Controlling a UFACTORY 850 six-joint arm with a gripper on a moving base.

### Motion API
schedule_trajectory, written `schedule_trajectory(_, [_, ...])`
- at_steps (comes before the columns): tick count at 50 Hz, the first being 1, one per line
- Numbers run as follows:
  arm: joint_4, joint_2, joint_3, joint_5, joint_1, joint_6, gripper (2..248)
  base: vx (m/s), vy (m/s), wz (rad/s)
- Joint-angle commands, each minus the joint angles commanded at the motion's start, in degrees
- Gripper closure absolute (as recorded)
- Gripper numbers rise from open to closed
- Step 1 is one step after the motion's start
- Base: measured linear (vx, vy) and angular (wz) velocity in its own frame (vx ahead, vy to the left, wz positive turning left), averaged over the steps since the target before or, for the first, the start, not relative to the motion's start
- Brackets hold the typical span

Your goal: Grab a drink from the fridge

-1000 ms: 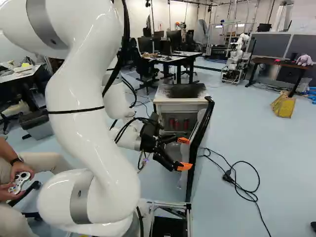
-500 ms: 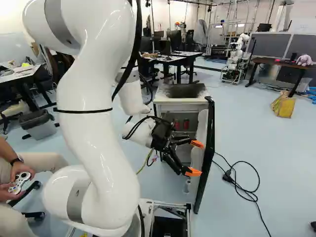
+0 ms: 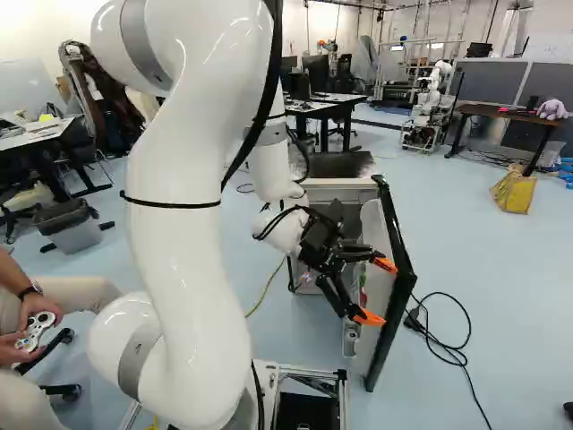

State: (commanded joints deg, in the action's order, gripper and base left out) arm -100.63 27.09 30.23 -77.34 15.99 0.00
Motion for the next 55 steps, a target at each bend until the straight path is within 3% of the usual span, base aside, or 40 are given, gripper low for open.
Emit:
schedule_trajectory(18, [0.0,2.1,5.4,0.0,7.1,0.0,3,0.000,0.000,0.000])
schedule_trajectory(25, [0.0,2.5,6.6,0.0,8.5,0.0,3,0.000,0.000,0.000])
schedule_trajectory(41, [0.6,1.2,3.3,0.0,7.2,0.0,3,0.000,0.000,0.000])
schedule_trajectory(55, [7.2,-1.1,-2.5,0.0,3.9,0.0,3,0.000,0.000,0.000])
